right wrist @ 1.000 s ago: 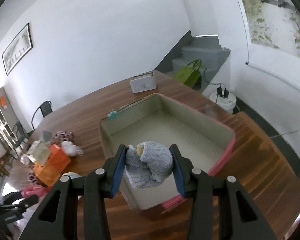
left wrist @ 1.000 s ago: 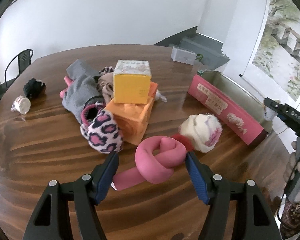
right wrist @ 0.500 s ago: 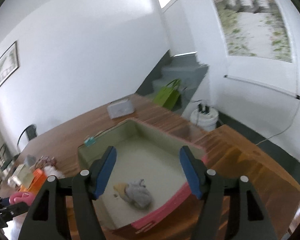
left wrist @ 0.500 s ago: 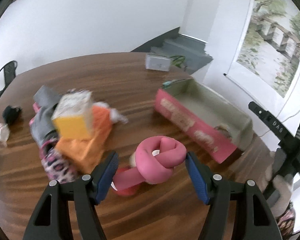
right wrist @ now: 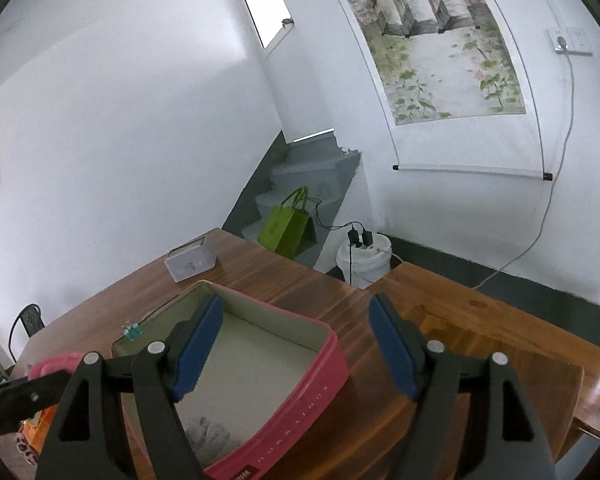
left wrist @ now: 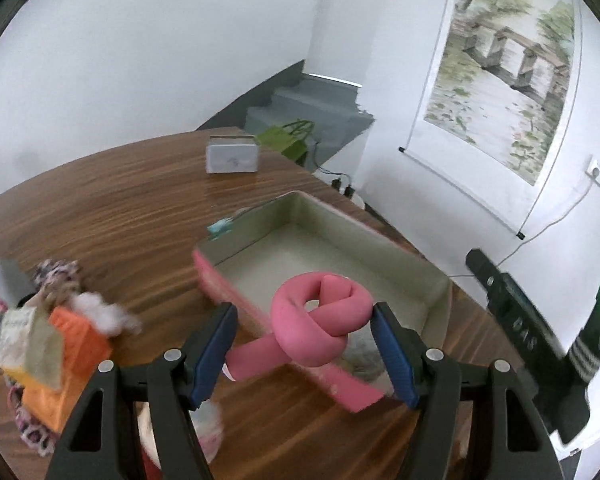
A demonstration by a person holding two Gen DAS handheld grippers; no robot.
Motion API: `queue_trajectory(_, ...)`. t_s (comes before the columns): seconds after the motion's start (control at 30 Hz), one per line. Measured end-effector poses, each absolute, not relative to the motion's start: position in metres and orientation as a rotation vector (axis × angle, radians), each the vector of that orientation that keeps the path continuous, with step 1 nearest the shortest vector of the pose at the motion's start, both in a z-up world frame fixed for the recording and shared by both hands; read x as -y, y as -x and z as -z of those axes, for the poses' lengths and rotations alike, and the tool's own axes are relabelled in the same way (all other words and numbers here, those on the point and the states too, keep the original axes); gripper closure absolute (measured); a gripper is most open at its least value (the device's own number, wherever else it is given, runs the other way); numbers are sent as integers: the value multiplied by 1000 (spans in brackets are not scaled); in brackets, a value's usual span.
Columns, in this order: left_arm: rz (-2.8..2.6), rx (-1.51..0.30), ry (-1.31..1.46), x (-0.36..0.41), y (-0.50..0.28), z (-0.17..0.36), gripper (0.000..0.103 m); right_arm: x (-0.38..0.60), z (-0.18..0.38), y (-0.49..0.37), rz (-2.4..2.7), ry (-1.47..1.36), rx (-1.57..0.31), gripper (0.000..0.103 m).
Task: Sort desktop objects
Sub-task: 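Open the right tool over the pink box while the left tool drops the pink toy in, then withdraw both tools from the pink box back over the table pile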
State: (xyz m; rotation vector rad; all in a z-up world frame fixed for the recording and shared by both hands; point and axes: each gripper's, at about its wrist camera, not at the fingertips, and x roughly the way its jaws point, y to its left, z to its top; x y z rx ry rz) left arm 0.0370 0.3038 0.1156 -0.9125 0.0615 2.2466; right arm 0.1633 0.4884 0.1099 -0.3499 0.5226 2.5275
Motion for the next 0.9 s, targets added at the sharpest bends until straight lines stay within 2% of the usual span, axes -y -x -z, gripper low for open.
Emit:
queue_trajectory(0.47,-2181,-10,993,-334,-12,-101,31,-494,-107,-161,-2512,364,-538,24)
queue_trajectory(0.53,-2184,10,993,-331,-11,-102,21,-494,-106,-162,-2508,362,-537,24)
queue_trajectory(0.9,-2217,27,978,-320,-13,-108,21,-488,-107,-161,-2529,357,-500,23)
